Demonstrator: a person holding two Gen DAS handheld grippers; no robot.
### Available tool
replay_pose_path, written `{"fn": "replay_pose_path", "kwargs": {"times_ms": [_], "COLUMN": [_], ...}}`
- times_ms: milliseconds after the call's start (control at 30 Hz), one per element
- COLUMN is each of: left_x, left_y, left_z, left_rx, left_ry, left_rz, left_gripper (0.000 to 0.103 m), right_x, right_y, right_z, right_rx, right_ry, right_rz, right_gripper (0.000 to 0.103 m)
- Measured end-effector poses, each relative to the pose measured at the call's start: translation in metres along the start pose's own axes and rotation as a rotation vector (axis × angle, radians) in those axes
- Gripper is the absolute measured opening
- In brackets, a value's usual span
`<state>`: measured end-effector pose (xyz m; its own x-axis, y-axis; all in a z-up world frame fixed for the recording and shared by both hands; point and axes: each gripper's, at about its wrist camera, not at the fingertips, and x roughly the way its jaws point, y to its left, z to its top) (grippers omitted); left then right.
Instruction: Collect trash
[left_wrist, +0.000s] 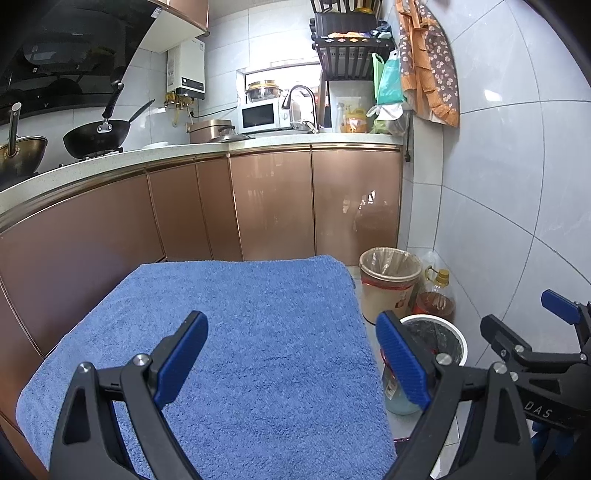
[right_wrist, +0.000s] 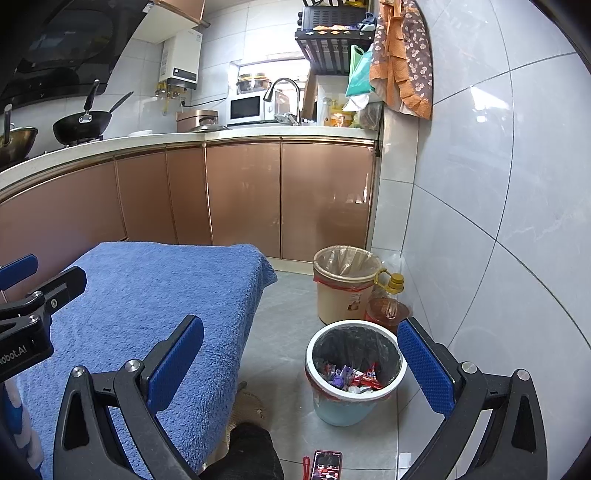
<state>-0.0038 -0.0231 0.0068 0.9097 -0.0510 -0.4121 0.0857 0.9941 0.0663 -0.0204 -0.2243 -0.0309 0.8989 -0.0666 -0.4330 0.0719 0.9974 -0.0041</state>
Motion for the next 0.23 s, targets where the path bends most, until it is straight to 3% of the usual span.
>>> {"fn": "replay_pose_path", "kwargs": {"times_ms": [233], "left_x": [-0.0035], "left_y": [0.0011], "left_z": [0.0022], "left_rx": [-0.007], "left_ry": [-0.013], "left_rz": [0.009], "left_gripper": [0.093], "right_x": [-0.0038], "right_y": [0.002], "right_z": [0.0], "right_rx": [0.002], "right_ry": [-0.009], "right_rz": [-0.005], "right_gripper": [0.103]}}
